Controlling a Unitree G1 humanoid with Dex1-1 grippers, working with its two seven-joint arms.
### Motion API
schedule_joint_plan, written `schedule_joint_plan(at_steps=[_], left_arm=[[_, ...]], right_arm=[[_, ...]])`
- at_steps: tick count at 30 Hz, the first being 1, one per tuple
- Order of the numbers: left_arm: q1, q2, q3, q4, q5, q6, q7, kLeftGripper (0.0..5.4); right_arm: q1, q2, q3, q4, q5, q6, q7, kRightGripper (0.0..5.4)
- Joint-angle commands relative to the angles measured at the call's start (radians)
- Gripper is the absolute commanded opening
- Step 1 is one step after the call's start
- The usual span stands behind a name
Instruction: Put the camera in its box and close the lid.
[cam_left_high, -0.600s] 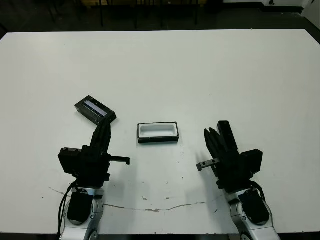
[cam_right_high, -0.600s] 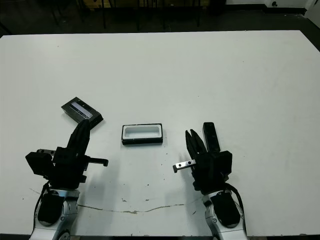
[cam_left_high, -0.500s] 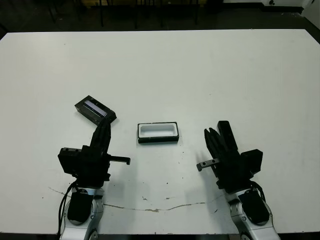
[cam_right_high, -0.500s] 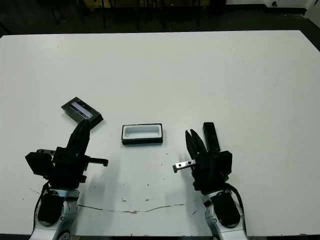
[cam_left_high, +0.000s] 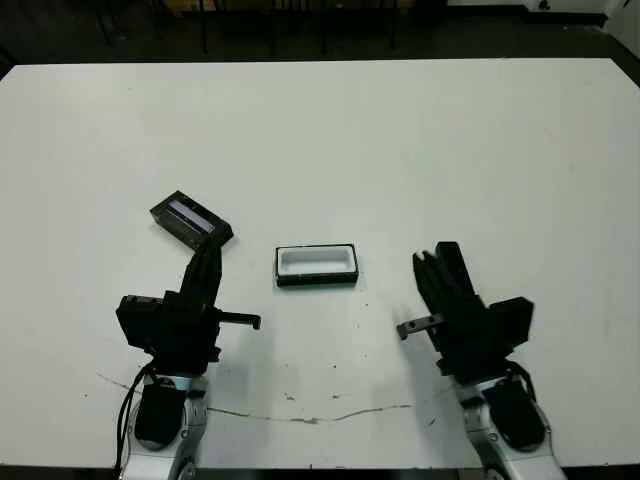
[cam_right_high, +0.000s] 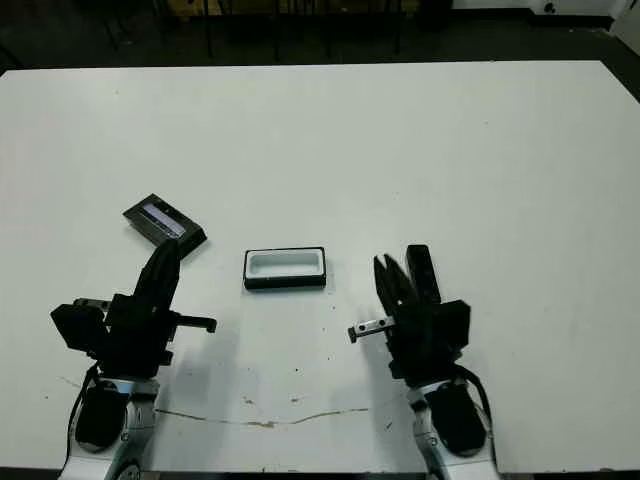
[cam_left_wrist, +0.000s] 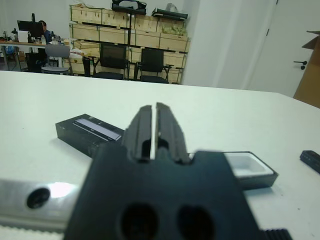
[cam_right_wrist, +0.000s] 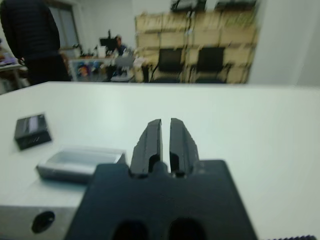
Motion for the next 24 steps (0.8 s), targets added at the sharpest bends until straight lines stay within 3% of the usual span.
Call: schedule_joint_plan(at_steps=[1, 6, 16, 24], left_arm=[[0.078, 0.003, 0.001, 0.002, 0.003, 0.022, 0.009, 0.01], [0.074, -0.002, -0.003, -0.003, -0.021, 0.035, 0.006, 0.0], [0.069, 0.003, 0.004, 0.002, -0.022, 0.029, 0.009, 0.0], [0.066, 0.005, 0.007, 0.009, -0.02, 0.024, 0.006, 0.0]], right_arm=[[0.098, -0.032, -0.037, -0.12, -0.031, 0.111, -0.027, 0.0], [0.075, -0.034, -0.07, -0.231, -0.034, 0.285, -0.036, 0.59], [0.023, -0.046, -0.095, -0.101, -0.061, 0.319, -0.019, 2.36], [0.002, -0.038, -0.122, -0.047, 0.028, 0.382, 0.03, 3.74]])
